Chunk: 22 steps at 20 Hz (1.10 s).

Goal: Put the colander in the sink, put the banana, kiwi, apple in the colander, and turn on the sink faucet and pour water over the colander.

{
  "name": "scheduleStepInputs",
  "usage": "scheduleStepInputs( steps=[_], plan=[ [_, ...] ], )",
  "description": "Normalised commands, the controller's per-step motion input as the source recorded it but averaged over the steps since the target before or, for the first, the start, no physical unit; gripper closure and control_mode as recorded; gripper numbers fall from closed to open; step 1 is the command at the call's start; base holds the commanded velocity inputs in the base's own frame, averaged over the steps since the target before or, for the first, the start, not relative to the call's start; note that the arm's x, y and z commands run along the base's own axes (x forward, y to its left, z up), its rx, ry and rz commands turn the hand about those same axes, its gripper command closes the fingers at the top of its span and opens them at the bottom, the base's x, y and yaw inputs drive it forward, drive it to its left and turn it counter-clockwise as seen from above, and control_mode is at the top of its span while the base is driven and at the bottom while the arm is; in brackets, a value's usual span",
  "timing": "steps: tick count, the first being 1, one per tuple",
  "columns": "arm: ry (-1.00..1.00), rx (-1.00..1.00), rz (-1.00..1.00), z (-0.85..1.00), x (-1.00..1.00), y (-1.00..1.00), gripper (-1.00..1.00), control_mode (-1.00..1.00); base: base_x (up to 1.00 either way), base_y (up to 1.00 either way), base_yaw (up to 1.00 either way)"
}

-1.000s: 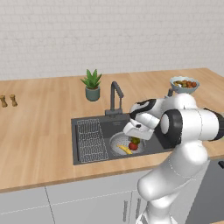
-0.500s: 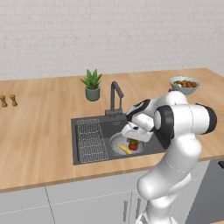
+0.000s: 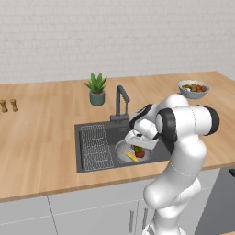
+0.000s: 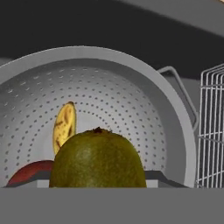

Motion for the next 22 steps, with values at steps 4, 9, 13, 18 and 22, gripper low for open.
scheduleStepInputs(
  steps=[4, 9, 13, 18, 22],
  plan=[
    [-0.07, 0.0, 0.0, -0.3, 0.07, 0.0, 1.0, -1.0, 0.0, 0.0, 0.0],
    [-0.05, 0.0, 0.0, -0.3, 0.02, -0.05, 1.0, -1.0, 0.0, 0.0, 0.0],
    [-0.06, 0.0, 0.0, -0.28, 0.0, -0.06, 1.0, -1.0, 0.0, 0.0, 0.0],
    [-0.07, 0.0, 0.01, -0.22, 0.0, -0.04, 1.0, -1.0, 0.0, 0.0, 0.0],
    [-0.08, 0.0, 0.01, -0.07, -0.01, 0.0, -1.0, -1.0, 0.0, 0.0, 0.0]
  ],
)
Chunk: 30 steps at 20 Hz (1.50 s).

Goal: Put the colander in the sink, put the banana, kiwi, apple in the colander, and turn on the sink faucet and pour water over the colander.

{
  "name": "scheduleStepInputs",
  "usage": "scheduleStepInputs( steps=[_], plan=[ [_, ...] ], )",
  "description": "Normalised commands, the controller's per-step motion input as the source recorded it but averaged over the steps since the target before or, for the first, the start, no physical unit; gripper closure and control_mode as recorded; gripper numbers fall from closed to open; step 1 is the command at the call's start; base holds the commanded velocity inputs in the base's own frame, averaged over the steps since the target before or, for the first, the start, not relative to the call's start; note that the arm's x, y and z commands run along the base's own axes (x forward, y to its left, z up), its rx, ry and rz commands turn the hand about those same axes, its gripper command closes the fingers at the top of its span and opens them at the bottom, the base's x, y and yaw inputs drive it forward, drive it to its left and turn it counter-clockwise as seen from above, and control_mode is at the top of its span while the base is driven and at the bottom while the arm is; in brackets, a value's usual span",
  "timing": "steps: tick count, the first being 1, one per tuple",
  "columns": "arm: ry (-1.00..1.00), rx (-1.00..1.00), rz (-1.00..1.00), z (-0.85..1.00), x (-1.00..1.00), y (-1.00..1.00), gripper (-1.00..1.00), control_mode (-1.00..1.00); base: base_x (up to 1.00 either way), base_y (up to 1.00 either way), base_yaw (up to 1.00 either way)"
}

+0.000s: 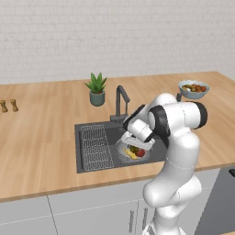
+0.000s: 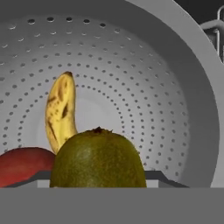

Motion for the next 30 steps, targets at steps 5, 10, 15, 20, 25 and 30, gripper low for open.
scheduleStepInputs(
  steps=[5, 10, 15, 20, 25, 30],
  plan=[
    [-0.07, 0.0, 0.04, 0.01, -0.23, -0.06, -1.0, -1.0, 0.0, 0.0, 0.0],
    [-0.09, 0.0, 0.06, 0.15, -0.34, -0.06, -1.0, -1.0, 0.0, 0.0, 0.0],
    [-0.07, 0.0, 0.05, 0.34, -0.19, -0.11, -1.0, -1.0, 0.0, 0.0, 0.0],
    [0.0, 0.01, 0.0, 0.59, -0.32, -0.39, -1.0, -1.0, 0.0, 0.0, 0.0],
    [0.02, 0.09, 0.0, 0.71, -0.36, -0.39, -1.0, -1.0, 0.0, 0.0, 0.0],
    [0.11, 0.13, 0.0, 0.8, -0.31, -0.32, -1.0, -1.0, 0.0, 0.0, 0.0]
  ],
)
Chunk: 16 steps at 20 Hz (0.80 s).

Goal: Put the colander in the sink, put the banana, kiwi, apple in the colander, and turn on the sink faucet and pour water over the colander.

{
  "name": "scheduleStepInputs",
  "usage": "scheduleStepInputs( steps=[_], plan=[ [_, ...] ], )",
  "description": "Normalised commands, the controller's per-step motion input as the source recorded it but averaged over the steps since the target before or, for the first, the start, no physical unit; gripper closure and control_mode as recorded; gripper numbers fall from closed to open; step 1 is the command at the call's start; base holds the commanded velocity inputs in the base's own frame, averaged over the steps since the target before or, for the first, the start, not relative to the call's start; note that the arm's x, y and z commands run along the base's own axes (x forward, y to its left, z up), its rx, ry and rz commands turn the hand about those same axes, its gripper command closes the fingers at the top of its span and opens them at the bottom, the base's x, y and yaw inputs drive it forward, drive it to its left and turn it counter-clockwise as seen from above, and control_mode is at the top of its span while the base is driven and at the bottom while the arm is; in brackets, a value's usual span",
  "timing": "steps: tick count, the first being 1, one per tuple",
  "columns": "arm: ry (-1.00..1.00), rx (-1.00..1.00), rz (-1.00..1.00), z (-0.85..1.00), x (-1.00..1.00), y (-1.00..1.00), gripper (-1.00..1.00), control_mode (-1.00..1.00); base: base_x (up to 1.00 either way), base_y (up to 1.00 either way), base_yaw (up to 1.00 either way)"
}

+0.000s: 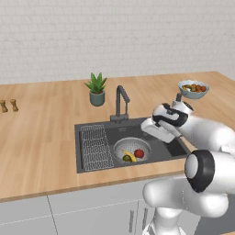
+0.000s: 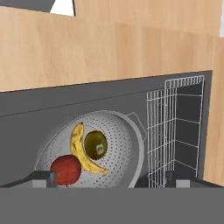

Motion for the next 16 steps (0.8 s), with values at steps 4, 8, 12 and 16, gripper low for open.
scheduleStepInputs(
  steps=[4, 8, 12, 16],
  plan=[
    [0.28, 0.29, -0.05, 0.81, -0.24, -0.17, -1.0, -1.0, 0.0, 0.0, 0.0],
    [0.34, 0.39, -0.09, 0.81, -0.14, -0.12, -1.0, -1.0, 0.0, 0.0, 0.0],
    [0.24, 0.34, -0.3, 0.66, 0.0, -0.01, -1.0, -1.0, 0.0, 0.0, 0.0],
    [0.32, 0.22, -0.44, 0.48, 0.0, -0.03, -1.0, -1.0, 0.0, 0.0, 0.0]
  ],
)
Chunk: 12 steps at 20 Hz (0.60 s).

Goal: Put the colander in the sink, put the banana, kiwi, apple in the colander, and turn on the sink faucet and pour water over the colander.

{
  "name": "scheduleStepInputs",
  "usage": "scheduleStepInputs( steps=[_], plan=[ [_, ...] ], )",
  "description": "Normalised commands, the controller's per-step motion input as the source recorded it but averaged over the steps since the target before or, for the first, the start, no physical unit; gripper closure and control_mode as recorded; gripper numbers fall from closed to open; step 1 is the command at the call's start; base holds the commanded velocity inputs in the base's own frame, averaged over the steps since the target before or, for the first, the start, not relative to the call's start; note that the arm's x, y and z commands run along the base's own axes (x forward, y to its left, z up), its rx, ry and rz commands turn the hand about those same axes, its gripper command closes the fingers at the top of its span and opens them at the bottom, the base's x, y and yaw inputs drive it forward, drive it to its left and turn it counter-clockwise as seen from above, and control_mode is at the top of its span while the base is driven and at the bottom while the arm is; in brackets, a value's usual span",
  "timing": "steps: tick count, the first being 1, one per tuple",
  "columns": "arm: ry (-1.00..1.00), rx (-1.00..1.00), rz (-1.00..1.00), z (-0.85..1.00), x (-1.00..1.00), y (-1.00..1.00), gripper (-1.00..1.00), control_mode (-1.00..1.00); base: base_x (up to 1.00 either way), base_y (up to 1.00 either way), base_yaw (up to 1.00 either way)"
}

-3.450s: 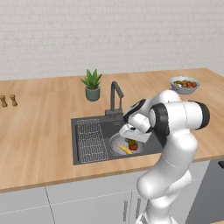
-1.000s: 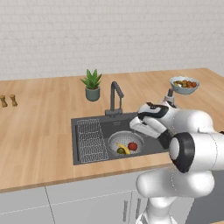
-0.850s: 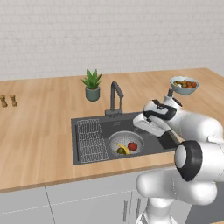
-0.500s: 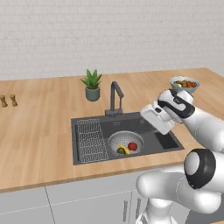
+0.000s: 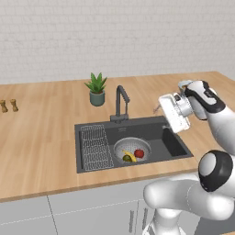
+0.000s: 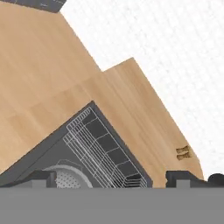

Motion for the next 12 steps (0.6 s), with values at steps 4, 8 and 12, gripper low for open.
scheduleStepInputs(
  steps=[4, 8, 12],
  plan=[
    [0.37, 0.07, -0.36, 0.23, 0.0, -0.05, -1.0, -1.0, 0.0, 0.0, 0.0],
    [0.31, -0.01, -0.21, -0.02, 0.02, -0.01, -1.0, -1.0, 0.0, 0.0, 0.0],
    [0.07, 0.07, 0.0, -0.18, 0.0, -0.06, -1.0, -1.0, 0.0, 0.0, 0.0]
  ],
)
